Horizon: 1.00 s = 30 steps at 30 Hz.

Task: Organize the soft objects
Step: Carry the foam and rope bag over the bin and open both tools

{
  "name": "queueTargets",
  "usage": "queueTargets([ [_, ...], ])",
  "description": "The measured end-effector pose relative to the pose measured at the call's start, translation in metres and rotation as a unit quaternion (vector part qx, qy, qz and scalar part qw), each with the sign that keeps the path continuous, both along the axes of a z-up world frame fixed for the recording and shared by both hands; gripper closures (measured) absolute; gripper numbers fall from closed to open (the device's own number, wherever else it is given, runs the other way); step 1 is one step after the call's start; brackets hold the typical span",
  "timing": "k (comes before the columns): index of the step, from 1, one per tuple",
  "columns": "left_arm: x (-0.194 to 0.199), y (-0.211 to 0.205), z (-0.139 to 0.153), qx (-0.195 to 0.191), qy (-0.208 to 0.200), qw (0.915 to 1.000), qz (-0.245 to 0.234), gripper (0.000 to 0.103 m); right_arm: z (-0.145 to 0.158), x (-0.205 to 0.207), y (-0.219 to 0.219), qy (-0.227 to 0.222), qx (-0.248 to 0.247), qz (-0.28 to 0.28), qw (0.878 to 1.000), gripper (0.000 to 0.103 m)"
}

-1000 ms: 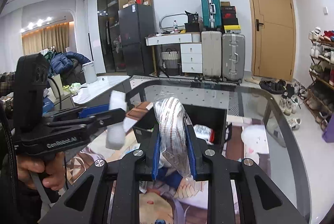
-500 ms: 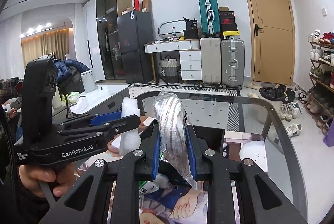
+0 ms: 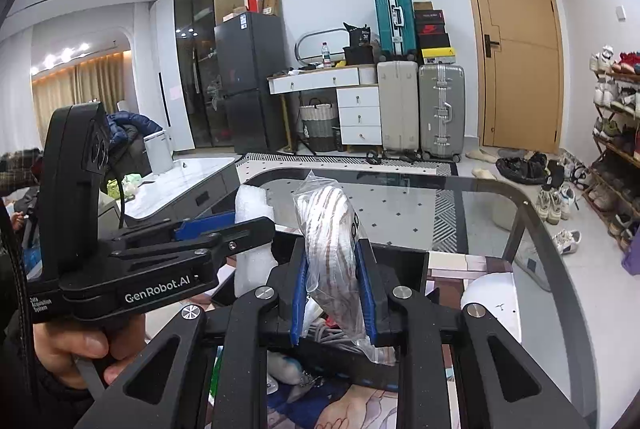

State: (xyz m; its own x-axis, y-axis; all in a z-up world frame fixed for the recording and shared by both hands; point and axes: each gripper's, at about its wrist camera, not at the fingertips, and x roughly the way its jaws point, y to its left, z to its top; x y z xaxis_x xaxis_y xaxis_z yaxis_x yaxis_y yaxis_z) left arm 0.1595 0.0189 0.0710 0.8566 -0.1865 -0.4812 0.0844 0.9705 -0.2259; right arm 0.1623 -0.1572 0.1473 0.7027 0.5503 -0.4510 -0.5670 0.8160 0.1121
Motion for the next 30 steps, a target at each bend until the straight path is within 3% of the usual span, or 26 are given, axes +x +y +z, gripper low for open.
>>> queueTargets([
  [8, 0.014, -0.006, -0.013, 0.006, 0.012, 0.9999, -0.002, 0.062, -0.008, 0.022, 0.004, 0.007, 0.007, -0.003, 1.000, 0.081],
  [19, 0.025, -0.022, -0.025, 0.038, 0.024, 0.9990, -0.008, 0.062, -0.037, 0.043, 0.010, 0.020, -0.046, -0.021, 0.999, 0.081],
  [30, 0.024, -0.026, -0.033, 0.061, 0.048, 0.9969, -0.013, 0.060, -0.055, 0.059, 0.010, 0.053, -0.045, -0.012, 0.998, 0.078],
])
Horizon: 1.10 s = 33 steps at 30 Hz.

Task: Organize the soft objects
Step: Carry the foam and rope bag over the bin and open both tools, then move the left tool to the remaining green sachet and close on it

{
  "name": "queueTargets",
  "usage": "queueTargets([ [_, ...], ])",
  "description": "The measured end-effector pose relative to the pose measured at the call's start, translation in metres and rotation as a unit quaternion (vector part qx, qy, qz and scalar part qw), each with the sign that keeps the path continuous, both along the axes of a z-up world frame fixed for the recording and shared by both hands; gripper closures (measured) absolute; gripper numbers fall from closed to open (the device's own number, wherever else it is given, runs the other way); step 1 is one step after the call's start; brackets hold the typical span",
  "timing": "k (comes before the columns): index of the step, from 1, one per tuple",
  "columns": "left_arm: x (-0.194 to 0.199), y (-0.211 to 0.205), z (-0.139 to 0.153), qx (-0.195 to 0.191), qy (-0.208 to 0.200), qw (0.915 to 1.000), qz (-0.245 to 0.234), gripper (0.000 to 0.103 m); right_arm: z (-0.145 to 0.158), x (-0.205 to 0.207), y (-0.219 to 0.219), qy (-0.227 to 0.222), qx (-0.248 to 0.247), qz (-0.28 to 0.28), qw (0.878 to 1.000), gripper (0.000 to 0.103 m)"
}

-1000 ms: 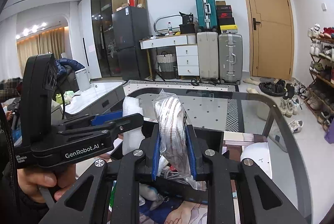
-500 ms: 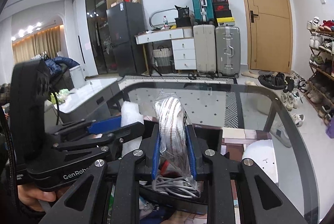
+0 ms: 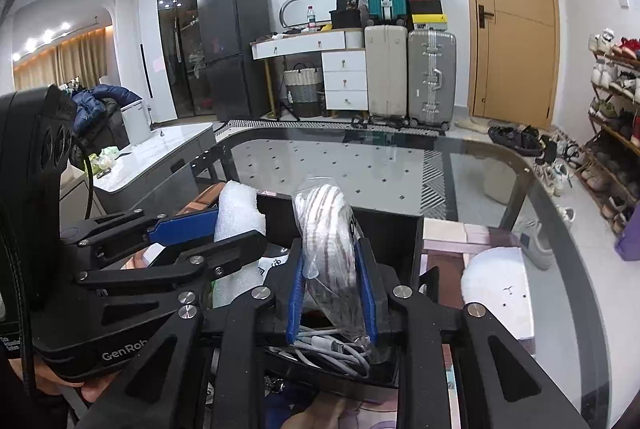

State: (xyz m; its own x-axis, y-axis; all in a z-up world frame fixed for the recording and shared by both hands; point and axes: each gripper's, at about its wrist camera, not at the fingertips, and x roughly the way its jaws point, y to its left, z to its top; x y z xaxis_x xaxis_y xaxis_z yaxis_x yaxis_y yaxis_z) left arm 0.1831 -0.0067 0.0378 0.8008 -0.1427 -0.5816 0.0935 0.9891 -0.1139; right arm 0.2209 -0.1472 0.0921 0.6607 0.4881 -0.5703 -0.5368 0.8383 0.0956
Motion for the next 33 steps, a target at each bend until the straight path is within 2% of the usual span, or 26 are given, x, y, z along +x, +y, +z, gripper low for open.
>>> queueTargets([
  [3, -0.002, 0.002, 0.001, 0.004, 0.002, 1.0000, 0.007, 0.056, -0.003, 0.003, -0.006, 0.016, 0.025, 0.007, 1.000, 0.067],
  [4, -0.004, 0.004, 0.001, 0.002, 0.003, 1.0000, 0.005, 0.054, -0.003, 0.002, -0.007, 0.014, 0.025, 0.005, 1.000, 0.063],
  [5, -0.005, 0.006, 0.001, -0.001, 0.004, 1.0000, 0.008, 0.052, -0.002, 0.000, -0.008, 0.008, 0.024, 0.000, 1.000, 0.053],
  [6, -0.005, 0.007, 0.001, -0.003, 0.005, 0.9999, 0.010, 0.047, -0.001, -0.002, -0.011, 0.003, 0.026, -0.003, 1.000, 0.049],
  [8, -0.007, 0.007, 0.002, -0.008, 0.006, 0.9999, 0.005, 0.042, 0.003, -0.006, -0.015, 0.001, 0.034, -0.003, 0.999, 0.045],
  [11, -0.014, 0.006, 0.004, -0.001, 0.004, 1.0000, 0.004, 0.037, 0.009, -0.016, -0.022, -0.010, 0.035, -0.011, 0.999, 0.032],
  [13, -0.019, 0.007, 0.007, -0.009, 0.003, 1.0000, 0.003, 0.028, 0.012, -0.020, -0.028, -0.007, 0.042, -0.017, 0.999, 0.022],
  [15, -0.025, 0.010, 0.010, -0.018, -0.001, 0.9998, 0.004, 0.019, 0.014, -0.026, -0.036, -0.012, 0.049, -0.030, 0.998, 0.004],
  [16, -0.029, 0.012, 0.011, -0.024, -0.004, 0.9997, 0.004, 0.014, 0.015, -0.030, -0.040, -0.020, 0.052, -0.039, 0.998, 0.001],
  [21, -0.047, 0.017, 0.017, -0.016, -0.013, 0.9997, 0.017, 0.000, 0.013, -0.043, -0.051, -0.017, 0.046, -0.055, 0.997, 0.001],
  [27, -0.070, 0.020, 0.015, -0.009, -0.014, 0.9998, 0.013, 0.000, 0.003, -0.064, -0.054, -0.008, 0.035, -0.056, 0.998, 0.001],
  [33, -0.087, 0.015, 0.000, 0.008, -0.004, 0.9998, 0.020, 0.000, -0.009, -0.080, -0.057, 0.002, 0.033, -0.047, 0.998, 0.001],
])
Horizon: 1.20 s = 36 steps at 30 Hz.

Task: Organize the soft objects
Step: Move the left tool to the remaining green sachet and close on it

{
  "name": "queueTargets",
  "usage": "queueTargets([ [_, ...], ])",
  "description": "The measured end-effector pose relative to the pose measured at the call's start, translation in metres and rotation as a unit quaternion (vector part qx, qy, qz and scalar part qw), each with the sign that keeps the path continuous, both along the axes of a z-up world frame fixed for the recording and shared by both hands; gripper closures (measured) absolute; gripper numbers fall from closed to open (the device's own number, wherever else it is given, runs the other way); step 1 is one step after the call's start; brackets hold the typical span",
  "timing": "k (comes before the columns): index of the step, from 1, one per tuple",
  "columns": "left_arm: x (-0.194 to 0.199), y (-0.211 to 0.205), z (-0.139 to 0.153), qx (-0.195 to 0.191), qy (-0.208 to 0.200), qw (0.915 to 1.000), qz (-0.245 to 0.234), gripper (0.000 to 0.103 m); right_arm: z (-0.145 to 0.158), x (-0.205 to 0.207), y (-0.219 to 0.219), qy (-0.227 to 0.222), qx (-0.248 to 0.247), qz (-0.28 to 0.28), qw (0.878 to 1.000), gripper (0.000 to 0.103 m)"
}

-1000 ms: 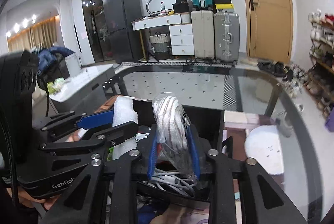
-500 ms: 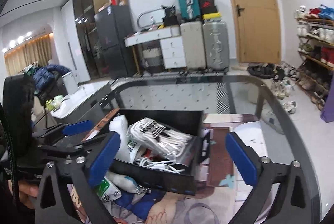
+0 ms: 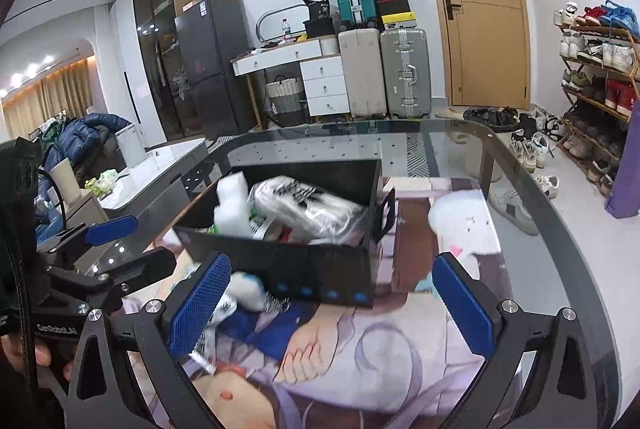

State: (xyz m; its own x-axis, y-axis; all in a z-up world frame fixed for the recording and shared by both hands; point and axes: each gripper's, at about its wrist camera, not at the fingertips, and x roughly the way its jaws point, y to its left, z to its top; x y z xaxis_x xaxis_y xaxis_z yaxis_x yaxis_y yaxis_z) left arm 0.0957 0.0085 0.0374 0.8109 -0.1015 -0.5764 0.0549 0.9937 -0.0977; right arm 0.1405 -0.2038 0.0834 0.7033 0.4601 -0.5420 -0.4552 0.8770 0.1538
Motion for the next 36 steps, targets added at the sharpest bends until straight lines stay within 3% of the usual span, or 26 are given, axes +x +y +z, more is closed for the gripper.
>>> queueTargets([
  [10, -0.006, -0.006, -0.018, 0.005, 0.023, 0.9997, 0.007, 0.000, -0.012, -0.017, -0.003, 0.004, -0.007, 0.006, 1.000, 0.001],
  [23, -0.006, -0.019, -0.039, 0.043, 0.061, 0.9972, -0.009, 0.001, -0.013, -0.015, -0.002, 0.020, 0.001, 0.010, 1.000, 0.001],
  [36, -0.010, -0.031, -0.043, 0.038, 0.083, 0.9949, -0.043, 0.026, -0.014, -0.015, -0.005, 0.022, 0.007, 0.003, 1.000, 0.001],
])
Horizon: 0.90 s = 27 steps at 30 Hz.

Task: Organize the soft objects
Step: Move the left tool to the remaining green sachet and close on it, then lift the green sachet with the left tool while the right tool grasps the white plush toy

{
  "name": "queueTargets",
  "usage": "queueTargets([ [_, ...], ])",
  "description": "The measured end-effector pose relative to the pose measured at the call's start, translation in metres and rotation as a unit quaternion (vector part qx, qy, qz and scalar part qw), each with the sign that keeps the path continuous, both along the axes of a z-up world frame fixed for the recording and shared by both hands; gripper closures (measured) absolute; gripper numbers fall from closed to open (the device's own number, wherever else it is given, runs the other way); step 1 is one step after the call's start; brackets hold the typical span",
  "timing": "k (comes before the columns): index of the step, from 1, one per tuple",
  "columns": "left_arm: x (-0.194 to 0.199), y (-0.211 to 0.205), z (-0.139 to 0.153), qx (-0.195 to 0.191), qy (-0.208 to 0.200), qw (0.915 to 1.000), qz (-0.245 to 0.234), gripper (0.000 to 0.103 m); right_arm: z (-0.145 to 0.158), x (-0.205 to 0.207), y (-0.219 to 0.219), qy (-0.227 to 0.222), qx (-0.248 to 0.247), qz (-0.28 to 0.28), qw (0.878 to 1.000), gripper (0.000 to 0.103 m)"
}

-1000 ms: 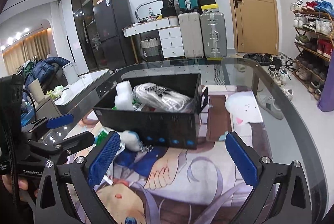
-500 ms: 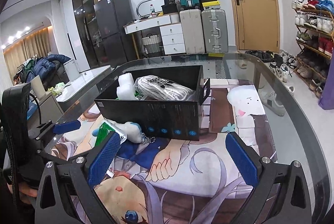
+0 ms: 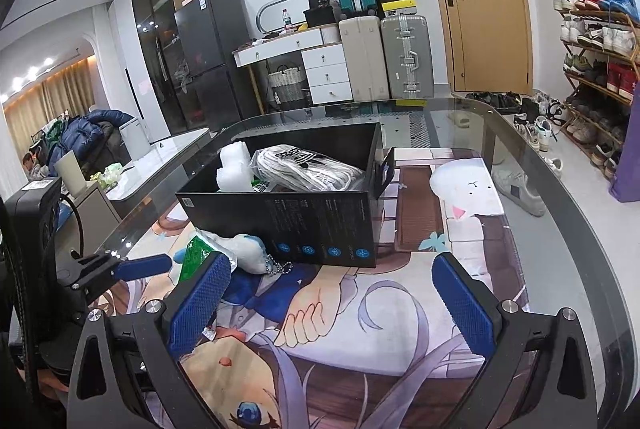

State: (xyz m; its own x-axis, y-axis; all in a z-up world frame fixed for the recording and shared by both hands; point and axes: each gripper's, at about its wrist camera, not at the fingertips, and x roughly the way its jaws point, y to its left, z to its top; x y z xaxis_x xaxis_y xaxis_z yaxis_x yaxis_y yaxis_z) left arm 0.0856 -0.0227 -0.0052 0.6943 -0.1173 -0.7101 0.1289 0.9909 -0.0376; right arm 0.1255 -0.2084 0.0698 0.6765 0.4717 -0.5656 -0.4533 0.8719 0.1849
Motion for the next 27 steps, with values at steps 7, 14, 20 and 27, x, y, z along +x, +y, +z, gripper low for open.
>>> queueTargets([
  [7, 0.006, 0.000, -0.004, -0.010, 0.014, 0.9999, -0.002, 0.026, -0.004, 0.003, -0.002, 0.004, -0.001, 0.000, 1.000, 0.001],
  [14, 0.008, -0.003, -0.005, -0.017, 0.019, 0.9996, -0.007, 0.054, -0.003, 0.002, -0.004, 0.004, 0.003, 0.003, 1.000, 0.001],
  [20, -0.004, 0.000, 0.007, -0.029, -0.002, 0.9995, -0.008, 0.056, -0.003, 0.002, -0.004, 0.005, 0.003, -0.002, 1.000, 0.001],
  [27, -0.015, 0.016, 0.018, -0.052, -0.025, 0.9983, 0.000, 0.057, -0.004, -0.001, 0.001, 0.007, 0.000, 0.012, 1.000, 0.001],
])
